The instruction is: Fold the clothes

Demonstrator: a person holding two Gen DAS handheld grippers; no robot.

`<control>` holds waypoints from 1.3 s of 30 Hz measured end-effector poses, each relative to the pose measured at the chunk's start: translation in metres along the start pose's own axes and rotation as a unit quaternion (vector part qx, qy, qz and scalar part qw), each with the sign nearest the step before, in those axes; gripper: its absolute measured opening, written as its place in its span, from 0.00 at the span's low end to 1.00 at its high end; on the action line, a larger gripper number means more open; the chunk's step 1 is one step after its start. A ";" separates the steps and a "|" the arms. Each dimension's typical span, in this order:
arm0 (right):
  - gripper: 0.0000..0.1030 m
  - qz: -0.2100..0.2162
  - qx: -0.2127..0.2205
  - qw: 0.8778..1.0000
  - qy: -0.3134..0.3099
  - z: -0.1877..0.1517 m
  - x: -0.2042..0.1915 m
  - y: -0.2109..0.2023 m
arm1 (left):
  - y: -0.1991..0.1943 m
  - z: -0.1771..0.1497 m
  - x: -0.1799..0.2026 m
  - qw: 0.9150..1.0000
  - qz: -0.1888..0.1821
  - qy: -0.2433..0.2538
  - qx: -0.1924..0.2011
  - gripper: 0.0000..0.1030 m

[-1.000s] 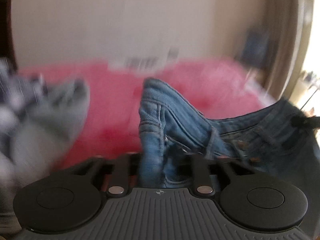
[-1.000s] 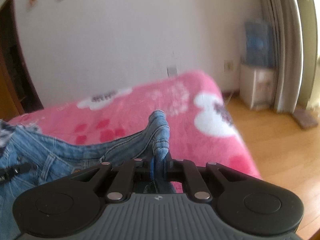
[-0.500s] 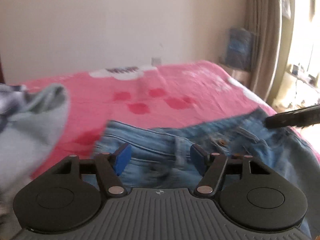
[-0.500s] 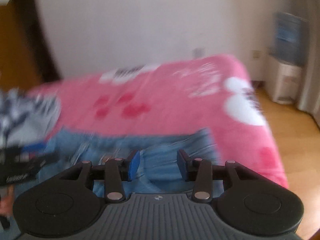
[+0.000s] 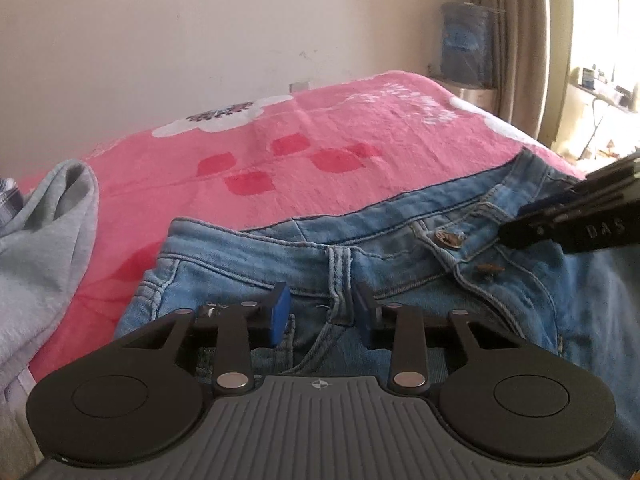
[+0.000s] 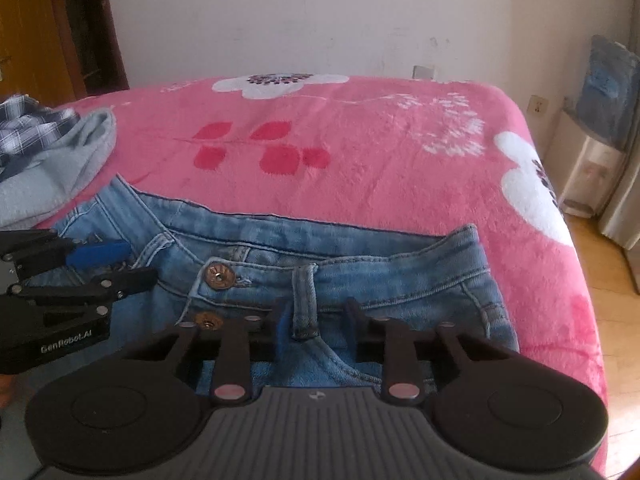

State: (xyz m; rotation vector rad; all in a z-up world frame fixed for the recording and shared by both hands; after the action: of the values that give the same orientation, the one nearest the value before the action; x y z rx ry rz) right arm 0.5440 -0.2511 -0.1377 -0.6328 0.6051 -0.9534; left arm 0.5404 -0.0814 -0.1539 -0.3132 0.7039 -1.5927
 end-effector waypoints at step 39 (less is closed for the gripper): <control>0.50 0.002 0.040 0.981 0.191 0.048 0.044 0.002 | 0.029 0.048 -0.027 0.997 0.030 -0.065 -0.009 0.80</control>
State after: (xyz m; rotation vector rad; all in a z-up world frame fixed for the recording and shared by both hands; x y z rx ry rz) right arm 0.5990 -0.2776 -0.1150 -0.3756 0.9030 -1.0990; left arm 0.5956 -0.0682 -0.1287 -0.4021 0.6217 -1.4943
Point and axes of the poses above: each gripper's, at about its wrist camera, not at the fingertips, and y roughly the way its jaws point, x to its right, z to its top, the point moved 9 cm from there along y, roughly the way its jaws point, and after that the axes turned 11 degrees about z, right-handed, at the moved point
